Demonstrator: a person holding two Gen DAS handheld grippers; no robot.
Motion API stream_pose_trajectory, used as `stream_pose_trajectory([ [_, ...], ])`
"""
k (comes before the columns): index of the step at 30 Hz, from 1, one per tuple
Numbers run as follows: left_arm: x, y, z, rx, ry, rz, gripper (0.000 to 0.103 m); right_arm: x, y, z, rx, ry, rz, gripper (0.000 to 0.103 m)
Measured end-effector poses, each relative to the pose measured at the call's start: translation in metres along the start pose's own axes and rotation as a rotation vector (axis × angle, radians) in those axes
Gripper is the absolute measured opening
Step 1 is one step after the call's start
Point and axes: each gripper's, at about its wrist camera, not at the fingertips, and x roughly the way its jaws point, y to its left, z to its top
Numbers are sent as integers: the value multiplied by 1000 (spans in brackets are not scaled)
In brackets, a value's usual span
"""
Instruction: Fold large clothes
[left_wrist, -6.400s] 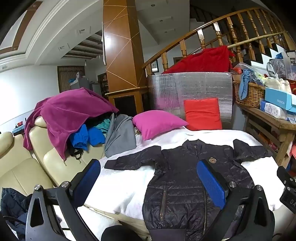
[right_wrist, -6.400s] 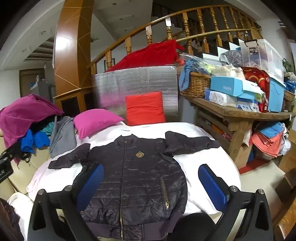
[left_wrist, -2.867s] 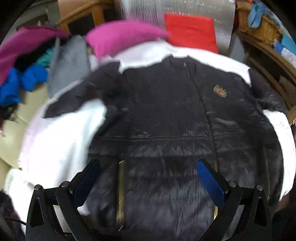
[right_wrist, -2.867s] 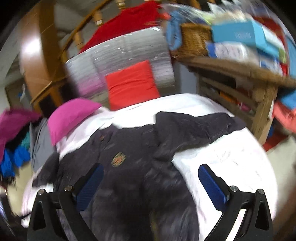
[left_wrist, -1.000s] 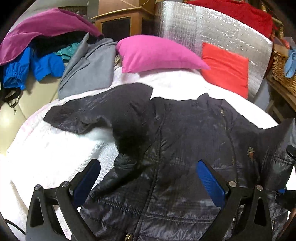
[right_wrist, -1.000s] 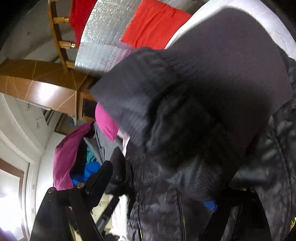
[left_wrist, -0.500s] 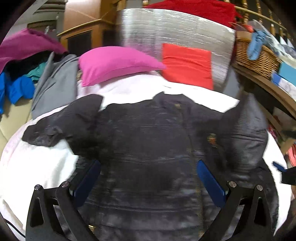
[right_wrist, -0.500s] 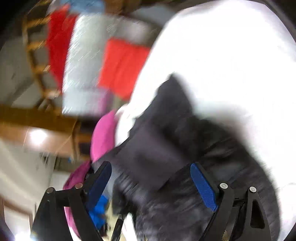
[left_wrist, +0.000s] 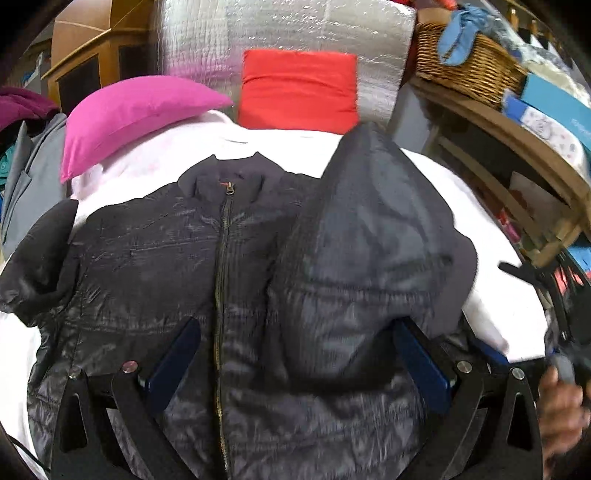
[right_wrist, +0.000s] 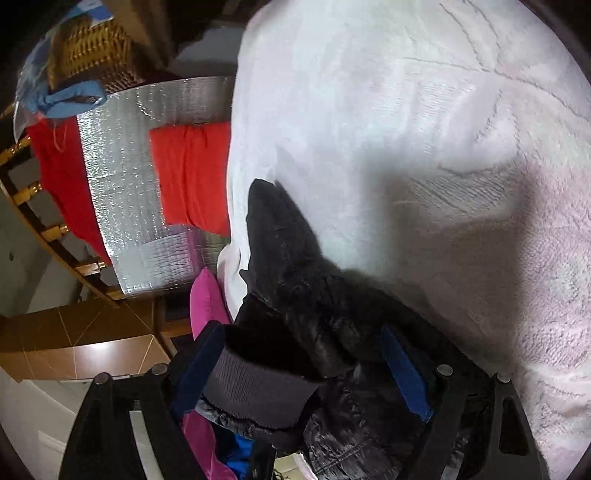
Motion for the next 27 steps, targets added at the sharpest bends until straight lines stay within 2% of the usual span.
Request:
stream_pose_trajectory([
  [1,4,-1,3,-4,2,8,100,2,3,-3,2,3,-5,88],
  [3,10,2,9,-13,16,14,86,0,6,-4,0,9,-17,88],
  [4,15,4,12,-16,36,35,77,0,6,-5,-3,12,-24,88],
  [5,18,9,14,-24,55,61,75,2,7,-5,-7,14,-31,88],
  [9,35,56,15,-134,139,173,75,2,7,-4,-3,17,-31,88],
  [12,28,98,11,-230,176,175,74,0,6,-4,2,16,-31,87],
  [15,6,118,9,-262,148,190,74,-3,6,-5,-1,4,-34,87],
  [17,-8,115,9,-237,114,183,74,-4,11,-7,-22,-9,-36,87],
  [21,-31,76,10,-135,45,132,79,-5,32,-17,-119,-10,37,88],
  [23,-25,54,14,-60,49,115,87,-8,38,-21,-150,-25,70,88],
  [25,-13,31,14,4,76,123,87,-10,39,-23,-148,-46,78,88],
  [27,8,18,17,7,135,116,87,-9,36,-21,-137,-47,72,87],
])
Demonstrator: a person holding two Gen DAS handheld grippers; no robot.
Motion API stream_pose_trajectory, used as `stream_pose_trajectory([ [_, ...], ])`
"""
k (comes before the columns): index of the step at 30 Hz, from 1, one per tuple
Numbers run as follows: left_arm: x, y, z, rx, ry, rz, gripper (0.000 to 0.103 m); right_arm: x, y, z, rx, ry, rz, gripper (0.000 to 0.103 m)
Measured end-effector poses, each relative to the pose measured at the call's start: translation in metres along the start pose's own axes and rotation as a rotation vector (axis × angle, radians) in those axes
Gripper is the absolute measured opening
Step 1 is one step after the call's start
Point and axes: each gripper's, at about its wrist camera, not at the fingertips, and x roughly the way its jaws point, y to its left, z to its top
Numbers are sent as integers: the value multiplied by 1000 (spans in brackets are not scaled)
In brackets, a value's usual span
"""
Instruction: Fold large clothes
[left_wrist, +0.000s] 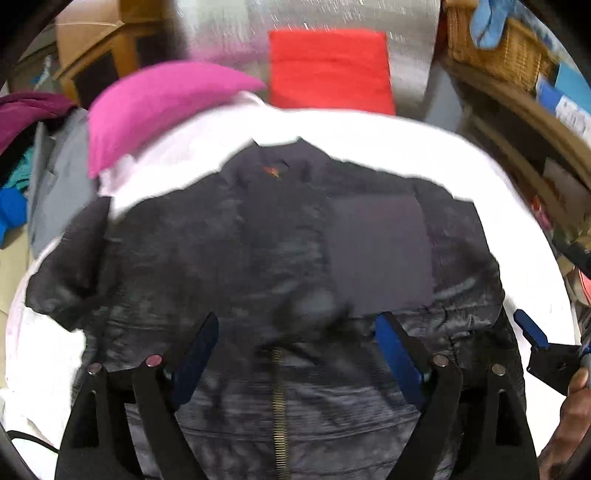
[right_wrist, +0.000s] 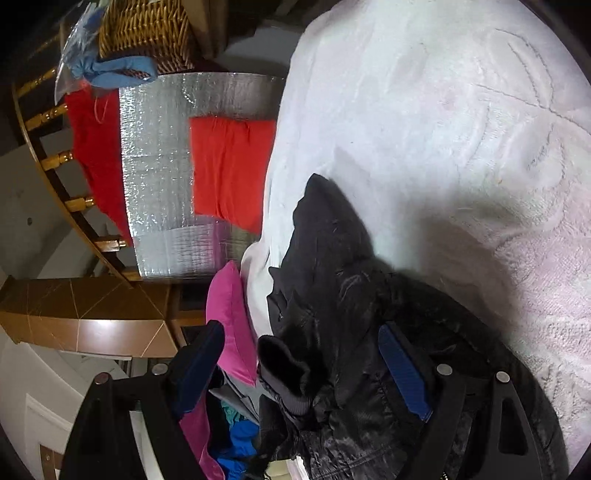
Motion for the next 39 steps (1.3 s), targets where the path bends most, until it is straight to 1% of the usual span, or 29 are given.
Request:
stream_pose_trajectory([
  [2,15,-10,8,-24,40,-18,87,2,-3,1,14,7,-4,87],
  [4,26,-23,14,-28,49,9,87,0,-5,3,23,3,-15,87],
  [6,42,-35,17,-18,54,58,87,-2,-7,7,23,-1,-23,87],
  [9,57,-43,18,-6,64,99,87,-4,-6,11,19,-4,-31,87],
  [11,62,-41,19,-16,54,107,87,-2,-6,11,9,6,-42,87],
  [12,57,-39,18,-28,42,95,86,0,-5,11,3,16,-48,87],
  [13,55,-36,18,-39,29,80,79,3,-5,10,-3,25,-53,87],
  [14,52,-32,19,-48,18,68,67,5,-5,9,-8,33,-55,87],
  [15,51,-28,22,-54,14,57,60,7,-4,8,-16,43,-53,87],
  [16,49,-23,23,-62,12,43,41,9,-3,7,-24,49,-53,87],
  [17,47,-16,25,-75,11,28,29,10,-2,6,-31,51,-54,87],
  [19,43,0,28,-114,15,-13,28,12,2,3,-51,55,-61,87],
  [22,41,29,30,-167,15,1,24,18,4,-2,-66,74,-65,87],
  [26,34,72,22,-228,30,-11,23,24,7,-8,-81,98,-54,87],
  [27,32,84,19,-239,31,0,24,25,8,-10,-90,99,-56,87],
  [29,29,109,11,-266,38,47,23,27,10,-12,-105,94,-67,87],
  [30,29,124,5,-292,54,66,23,28,11,-13,-110,93,-70,87],
  [32,29,151,-10,-350,88,71,23,31,12,-15,-111,95,-74,87],
  [34,26,173,-25,-397,91,79,23,33,13,-17,-115,89,-81,87],
  [35,23,180,-31,-409,79,89,23,34,14,-18,-123,86,-85,87],
  [37,16,182,-39,-407,46,112,23,35,17,-20,-141,82,-89,88],
  [39,10,164,-38,-359,23,118,28,37,20,-23,-161,76,-109,88],
])
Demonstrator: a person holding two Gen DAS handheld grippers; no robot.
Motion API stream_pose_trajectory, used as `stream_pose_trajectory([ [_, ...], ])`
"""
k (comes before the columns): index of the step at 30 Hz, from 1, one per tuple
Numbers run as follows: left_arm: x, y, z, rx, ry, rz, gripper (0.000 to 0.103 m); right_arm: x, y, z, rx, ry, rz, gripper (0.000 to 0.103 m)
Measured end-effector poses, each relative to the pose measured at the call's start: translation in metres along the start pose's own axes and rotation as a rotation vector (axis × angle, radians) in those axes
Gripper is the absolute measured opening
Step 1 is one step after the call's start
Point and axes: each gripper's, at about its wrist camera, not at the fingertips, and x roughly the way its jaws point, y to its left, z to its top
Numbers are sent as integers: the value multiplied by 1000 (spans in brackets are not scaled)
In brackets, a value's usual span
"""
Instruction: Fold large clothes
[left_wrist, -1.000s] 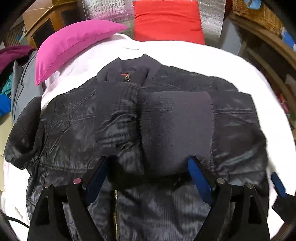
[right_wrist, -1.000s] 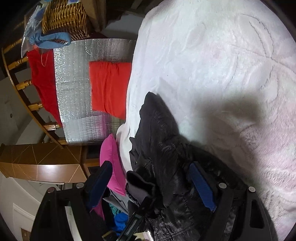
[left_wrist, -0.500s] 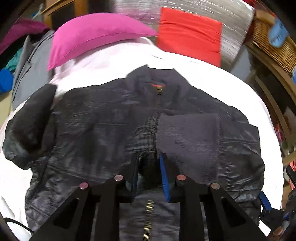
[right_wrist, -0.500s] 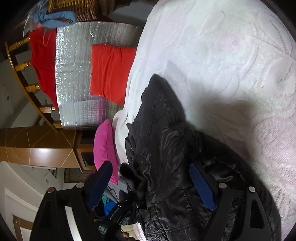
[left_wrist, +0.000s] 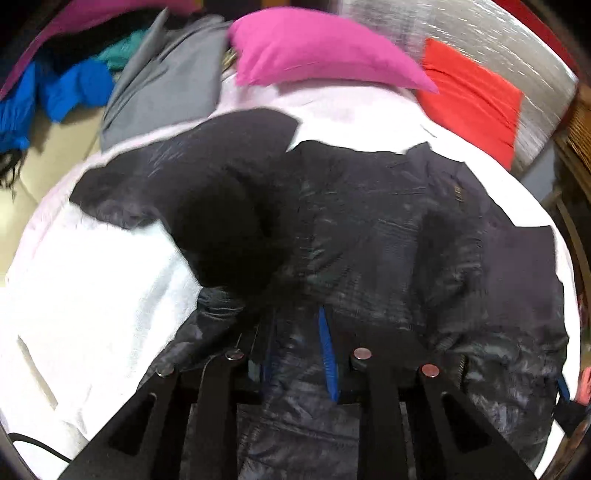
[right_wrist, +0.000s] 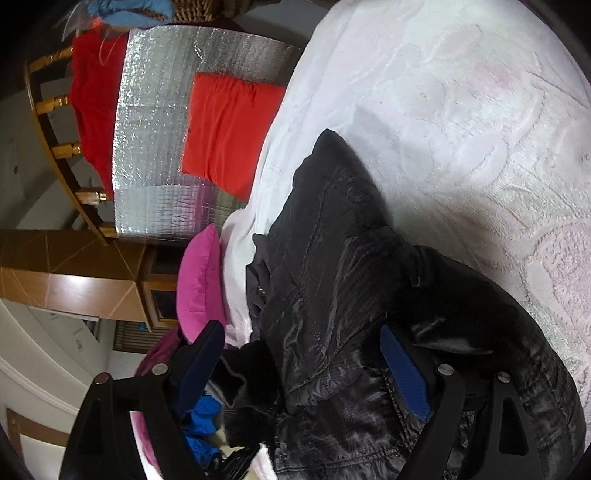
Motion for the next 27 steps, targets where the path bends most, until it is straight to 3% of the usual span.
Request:
stream_pose_trajectory([
  [1,-4,-10,-2,28,-7,-14,40,1,0,0,0,-2,-5,88],
  [2,-9,-26,-5,62,-20,-38,60,1,-1,0,8,-3,-7,88],
  [4,-19,-59,-12,144,-65,-79,85,1,-7,1,31,-4,-9,88],
  [5,-22,-76,-17,189,-85,-85,87,2,-9,1,43,-3,-9,88],
  [7,-18,-107,-24,257,-78,-80,88,2,-13,3,64,0,-6,88],
  [9,0,-131,-28,293,-13,-85,88,2,-15,5,72,5,-6,88],
  [11,19,-148,-29,303,37,-75,88,3,-16,6,76,10,-5,88],
  [16,43,-168,-16,293,48,-3,88,6,-17,8,82,20,-15,88],
  [22,58,-146,12,170,52,47,87,7,-17,8,84,28,-12,88],
  [27,39,-84,29,49,28,34,87,7,-17,8,86,31,-5,88],
])
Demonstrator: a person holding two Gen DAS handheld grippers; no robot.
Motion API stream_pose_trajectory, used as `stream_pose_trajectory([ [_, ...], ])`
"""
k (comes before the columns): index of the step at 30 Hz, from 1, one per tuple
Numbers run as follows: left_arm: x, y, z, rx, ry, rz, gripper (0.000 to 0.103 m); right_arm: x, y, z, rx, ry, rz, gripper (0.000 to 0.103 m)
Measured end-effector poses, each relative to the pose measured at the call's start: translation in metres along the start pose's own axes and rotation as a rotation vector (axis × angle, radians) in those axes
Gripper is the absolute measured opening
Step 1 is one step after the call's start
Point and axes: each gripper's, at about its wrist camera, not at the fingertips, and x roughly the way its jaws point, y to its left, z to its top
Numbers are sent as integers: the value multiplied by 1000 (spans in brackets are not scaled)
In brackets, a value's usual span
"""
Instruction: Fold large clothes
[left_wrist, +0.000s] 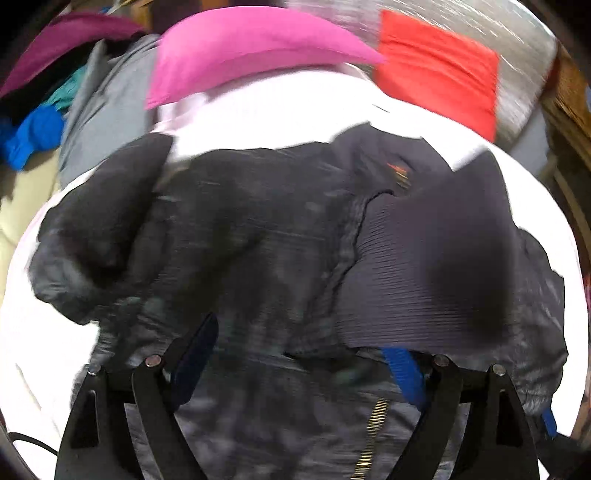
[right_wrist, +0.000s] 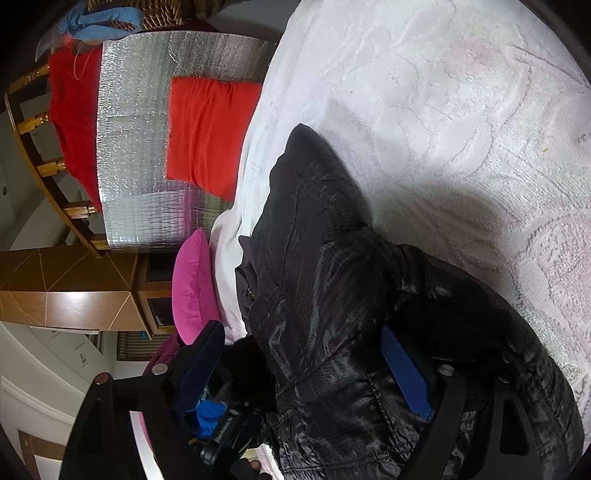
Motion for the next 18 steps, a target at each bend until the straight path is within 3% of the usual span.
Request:
stream_pose_trajectory([
  [4,-3,56,10,-103,-5,54,87,0,4,-3,-23,-6,-9,88],
  [12,-24,142,-14,-226,-8,-25,87,3,19,-13,-102,-13,-35,88],
  [15,-33,173,-23,-305,-70,-50,87,0,29,-22,-168,-51,-71,82],
  [18,-45,206,-33,-386,-176,17,87,0,51,-35,-310,-84,-131,72],
])
